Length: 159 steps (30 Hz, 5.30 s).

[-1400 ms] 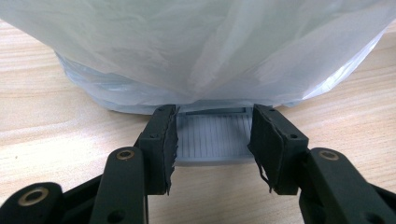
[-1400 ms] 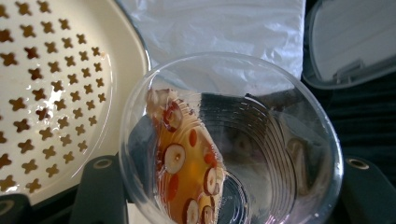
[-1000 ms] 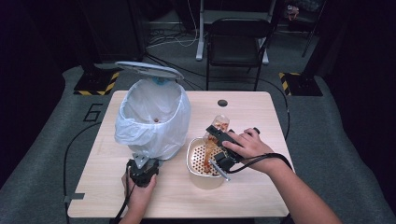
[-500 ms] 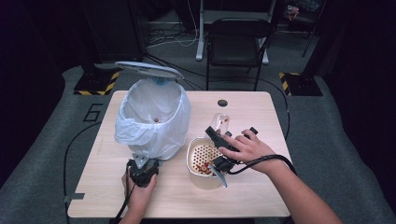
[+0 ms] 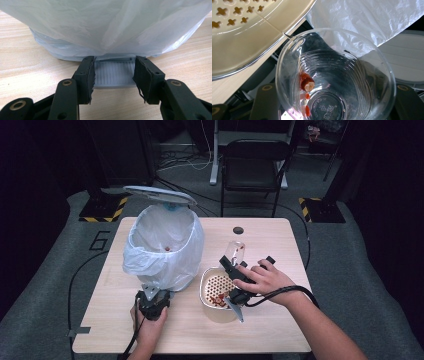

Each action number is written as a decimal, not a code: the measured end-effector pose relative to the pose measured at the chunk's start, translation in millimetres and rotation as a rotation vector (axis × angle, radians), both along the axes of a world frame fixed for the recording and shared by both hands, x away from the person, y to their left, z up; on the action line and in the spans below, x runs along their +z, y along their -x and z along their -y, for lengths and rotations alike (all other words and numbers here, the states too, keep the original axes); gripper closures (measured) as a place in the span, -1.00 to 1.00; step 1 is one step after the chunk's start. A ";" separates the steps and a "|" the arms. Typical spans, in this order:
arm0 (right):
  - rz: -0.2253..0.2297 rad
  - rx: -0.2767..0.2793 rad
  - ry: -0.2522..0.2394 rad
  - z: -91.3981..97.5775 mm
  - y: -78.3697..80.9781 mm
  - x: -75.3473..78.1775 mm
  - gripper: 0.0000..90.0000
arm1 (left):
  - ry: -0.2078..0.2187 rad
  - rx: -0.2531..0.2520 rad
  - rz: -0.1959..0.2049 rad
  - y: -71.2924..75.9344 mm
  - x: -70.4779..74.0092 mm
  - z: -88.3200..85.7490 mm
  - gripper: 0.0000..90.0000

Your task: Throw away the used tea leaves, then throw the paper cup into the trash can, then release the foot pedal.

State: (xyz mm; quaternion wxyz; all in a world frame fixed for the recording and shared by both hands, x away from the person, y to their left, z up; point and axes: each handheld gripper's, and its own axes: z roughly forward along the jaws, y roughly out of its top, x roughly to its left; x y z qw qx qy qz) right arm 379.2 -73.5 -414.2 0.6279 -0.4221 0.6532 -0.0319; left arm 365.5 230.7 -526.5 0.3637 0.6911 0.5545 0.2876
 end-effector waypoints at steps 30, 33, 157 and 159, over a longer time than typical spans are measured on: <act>-0.011 0.043 -0.011 -7.2 7.7 7.0 -0.16 | -0.003 0.000 0.001 0.0 0.0 0.0 0.14; -0.021 0.044 -0.009 -7.9 8.2 7.2 -0.16 | -0.003 -0.001 0.001 0.0 0.0 0.0 0.14; -1.662 -0.296 -1.159 -90.2 -76.1 182.7 -0.17 | -0.044 -0.018 -0.006 -0.2 2.2 -3.5 0.14; -1.666 -0.293 -1.162 -95.3 -76.3 182.6 -0.17 | -0.042 -0.016 -0.006 -0.1 2.1 -3.4 0.14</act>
